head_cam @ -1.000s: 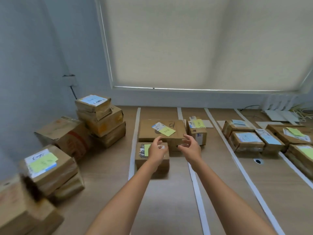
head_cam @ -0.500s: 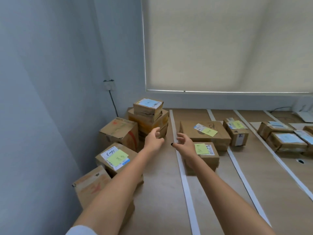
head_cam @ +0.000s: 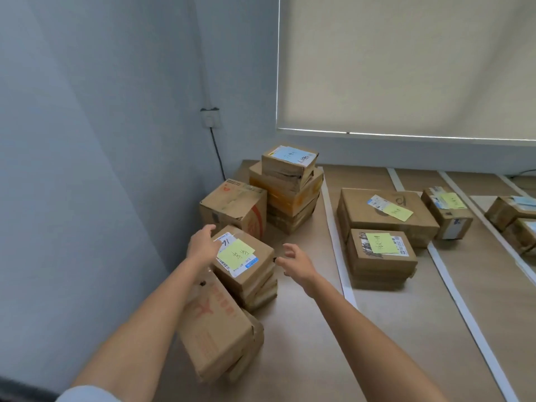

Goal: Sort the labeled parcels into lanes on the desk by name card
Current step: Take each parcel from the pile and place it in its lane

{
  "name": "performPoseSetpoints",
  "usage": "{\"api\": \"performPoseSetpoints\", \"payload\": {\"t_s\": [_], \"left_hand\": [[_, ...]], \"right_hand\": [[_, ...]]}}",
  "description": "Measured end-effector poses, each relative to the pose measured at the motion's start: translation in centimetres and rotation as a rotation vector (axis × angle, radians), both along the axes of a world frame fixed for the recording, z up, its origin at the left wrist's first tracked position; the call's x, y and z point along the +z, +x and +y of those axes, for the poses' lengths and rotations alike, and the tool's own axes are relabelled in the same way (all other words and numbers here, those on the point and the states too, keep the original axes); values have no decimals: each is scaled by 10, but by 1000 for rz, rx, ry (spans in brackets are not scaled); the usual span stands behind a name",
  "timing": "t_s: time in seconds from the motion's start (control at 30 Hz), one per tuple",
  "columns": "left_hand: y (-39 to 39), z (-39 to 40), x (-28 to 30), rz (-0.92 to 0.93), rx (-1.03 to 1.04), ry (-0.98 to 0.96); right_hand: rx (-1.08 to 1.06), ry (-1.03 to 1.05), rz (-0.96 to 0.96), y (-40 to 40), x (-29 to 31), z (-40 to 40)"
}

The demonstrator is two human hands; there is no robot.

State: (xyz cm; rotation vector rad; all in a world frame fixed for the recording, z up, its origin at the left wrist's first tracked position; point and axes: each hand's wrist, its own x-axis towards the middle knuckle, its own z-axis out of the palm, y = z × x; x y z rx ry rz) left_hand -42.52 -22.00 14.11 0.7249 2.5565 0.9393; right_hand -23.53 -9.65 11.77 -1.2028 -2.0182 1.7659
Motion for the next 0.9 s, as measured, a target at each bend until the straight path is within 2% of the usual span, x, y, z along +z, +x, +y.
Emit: {"api": "performPoseSetpoints", "payload": {"t_s": [0.17,0.4,0.63,0.9], "left_hand": [[-36,-11,-31,-97,47,-65],[-45,-2,-56,-237,81,-51],[-37,4,-48,-308,132,19],[10,33,-26,-278,102,39]], "right_hand": [[-4,-143,-27,-26,-26,-2],[-26,-212,-25,-45,-46,3],[-77,-315,-4,-42,-47,5],[-197,-287,102,9,-36,24]]}}
